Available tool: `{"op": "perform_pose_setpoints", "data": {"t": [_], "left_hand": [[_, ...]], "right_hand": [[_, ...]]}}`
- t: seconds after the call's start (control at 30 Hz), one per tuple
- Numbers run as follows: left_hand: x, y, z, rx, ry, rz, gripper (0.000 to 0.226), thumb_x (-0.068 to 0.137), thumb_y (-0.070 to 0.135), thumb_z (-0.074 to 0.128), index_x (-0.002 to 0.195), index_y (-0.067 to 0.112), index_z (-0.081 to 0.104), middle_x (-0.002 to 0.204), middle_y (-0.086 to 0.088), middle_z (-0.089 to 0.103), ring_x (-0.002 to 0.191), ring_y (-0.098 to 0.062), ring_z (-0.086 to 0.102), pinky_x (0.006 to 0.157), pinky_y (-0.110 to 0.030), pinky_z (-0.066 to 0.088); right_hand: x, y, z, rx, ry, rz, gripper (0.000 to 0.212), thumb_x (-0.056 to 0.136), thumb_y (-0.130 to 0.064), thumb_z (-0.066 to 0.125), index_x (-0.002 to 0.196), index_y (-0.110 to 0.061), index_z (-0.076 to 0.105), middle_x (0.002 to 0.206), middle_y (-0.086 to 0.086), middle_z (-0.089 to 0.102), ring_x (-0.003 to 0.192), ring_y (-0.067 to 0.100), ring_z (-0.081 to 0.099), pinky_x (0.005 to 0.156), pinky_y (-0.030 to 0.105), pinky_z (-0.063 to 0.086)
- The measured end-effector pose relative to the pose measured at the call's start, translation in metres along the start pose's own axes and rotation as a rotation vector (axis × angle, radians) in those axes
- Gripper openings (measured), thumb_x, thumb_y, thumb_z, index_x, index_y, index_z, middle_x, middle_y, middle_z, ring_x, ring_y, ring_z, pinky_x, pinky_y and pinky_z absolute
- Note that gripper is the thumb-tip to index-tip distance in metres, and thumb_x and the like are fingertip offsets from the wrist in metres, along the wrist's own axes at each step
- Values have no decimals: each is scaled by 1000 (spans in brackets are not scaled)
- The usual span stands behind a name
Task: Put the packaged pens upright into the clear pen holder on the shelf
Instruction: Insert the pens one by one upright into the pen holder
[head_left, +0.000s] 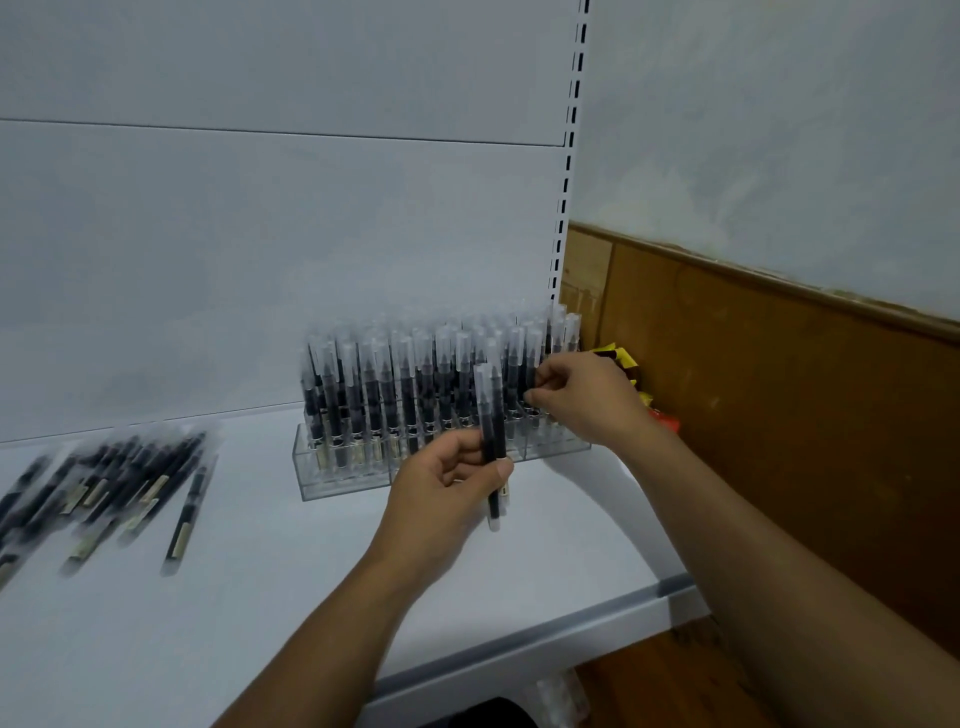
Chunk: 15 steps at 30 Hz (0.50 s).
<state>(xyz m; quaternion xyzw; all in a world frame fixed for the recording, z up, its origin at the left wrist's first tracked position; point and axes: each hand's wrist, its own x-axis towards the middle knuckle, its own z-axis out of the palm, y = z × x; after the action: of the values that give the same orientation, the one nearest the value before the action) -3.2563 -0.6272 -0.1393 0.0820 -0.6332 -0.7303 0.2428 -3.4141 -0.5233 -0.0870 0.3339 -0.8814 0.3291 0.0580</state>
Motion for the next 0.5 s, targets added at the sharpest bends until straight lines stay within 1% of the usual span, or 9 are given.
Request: {"op": "perform_pose_setpoints", "data": {"t": [0.1,0.17,0.2,0.27,0.33,0.4,0.5], "left_hand": [[-1,1,0,3,-7,4,21,81,-2,70,92,17,72,89,-19,64,80,-30,58,75,-34,58],[0,1,0,4,-8,0,21,82,-1,70,93,17,72,89,-18,64,80,-30,58,75,-33,57],[0,0,0,1,-8,-9,21,82,0,70,92,18,73,90,-18,64,81,-30,58,75,-34,57],[-1,1,0,-18,-17,-26,22,82,0,70,88,20,75,89,-17,64,82,-31,59,75,-38,56],[-1,2,0,-12,-27,-27,23,81,1,71,86,24,76,88,-15,66,81,-30,60,75,-40,56],[-2,2,0,14,-40,-19,23,82,3,71,88,25,76,88,-13,68,79,-25,61,75,-38,56],[-3,3,1,0,-44,-16,21,82,3,70,88,23,76,84,-10,68,75,-22,60,73,-36,54]], "right_hand": [[-10,4,-3,35,32,6,17,89,-30,68,104,-23,68,89,-10,66,83,9,61,77,33,55],[-22,2,-6,131,87,-14,13,91,-30,64,102,-25,70,87,-11,68,80,8,62,74,34,57],[-29,-1,-7,219,84,-31,12,93,-30,63,100,-24,71,86,-10,68,78,8,63,70,32,57],[-43,-8,-9,419,-18,-66,13,93,-30,62,96,-21,71,83,-7,68,70,6,61,60,22,51],[-53,-15,-9,508,-140,-100,12,92,-28,64,94,-18,71,79,-6,66,63,3,58,55,14,45],[-57,-18,-6,520,-182,-123,10,89,-23,69,94,-14,72,79,-5,66,62,1,57,55,13,44],[-56,-19,-7,550,-173,-122,8,87,-17,70,90,-9,71,75,-4,64,60,0,56,54,13,45]]}}
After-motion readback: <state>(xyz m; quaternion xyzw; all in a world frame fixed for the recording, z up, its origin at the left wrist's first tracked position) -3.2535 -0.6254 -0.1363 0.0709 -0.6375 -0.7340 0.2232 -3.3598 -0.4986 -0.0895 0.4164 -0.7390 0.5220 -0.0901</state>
